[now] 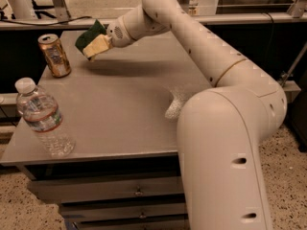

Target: Move sponge near orange can

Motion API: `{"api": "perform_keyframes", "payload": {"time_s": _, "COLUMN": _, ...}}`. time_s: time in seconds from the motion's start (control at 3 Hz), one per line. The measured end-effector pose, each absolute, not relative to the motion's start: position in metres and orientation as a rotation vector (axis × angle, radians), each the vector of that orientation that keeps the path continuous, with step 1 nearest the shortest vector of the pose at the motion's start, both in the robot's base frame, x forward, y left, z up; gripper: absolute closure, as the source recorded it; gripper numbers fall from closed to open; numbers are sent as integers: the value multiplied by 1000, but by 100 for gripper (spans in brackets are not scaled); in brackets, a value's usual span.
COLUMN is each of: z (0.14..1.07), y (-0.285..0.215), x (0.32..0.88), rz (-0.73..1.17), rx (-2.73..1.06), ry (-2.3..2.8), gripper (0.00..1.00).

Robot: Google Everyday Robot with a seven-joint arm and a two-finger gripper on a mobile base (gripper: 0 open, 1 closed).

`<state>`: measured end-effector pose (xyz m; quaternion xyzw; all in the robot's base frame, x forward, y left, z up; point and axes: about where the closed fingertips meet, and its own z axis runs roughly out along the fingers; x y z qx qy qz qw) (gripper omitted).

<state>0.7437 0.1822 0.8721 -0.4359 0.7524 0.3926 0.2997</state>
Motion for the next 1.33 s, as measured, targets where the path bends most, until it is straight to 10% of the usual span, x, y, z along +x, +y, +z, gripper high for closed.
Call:
{"api": "perform_keyframes", "payload": {"time_s": 0.33, "z": 866, "y": 189, "x": 735, "rz": 1073, "rx": -1170, "ry": 2022, "gripper": 100}}
{"api": "perform_keyframes", "payload": {"time_s": 1.33, "z": 860, "y": 195, "x": 725, "rz": 1094, "rx": -1186, "ry": 2062, "gripper": 36}}
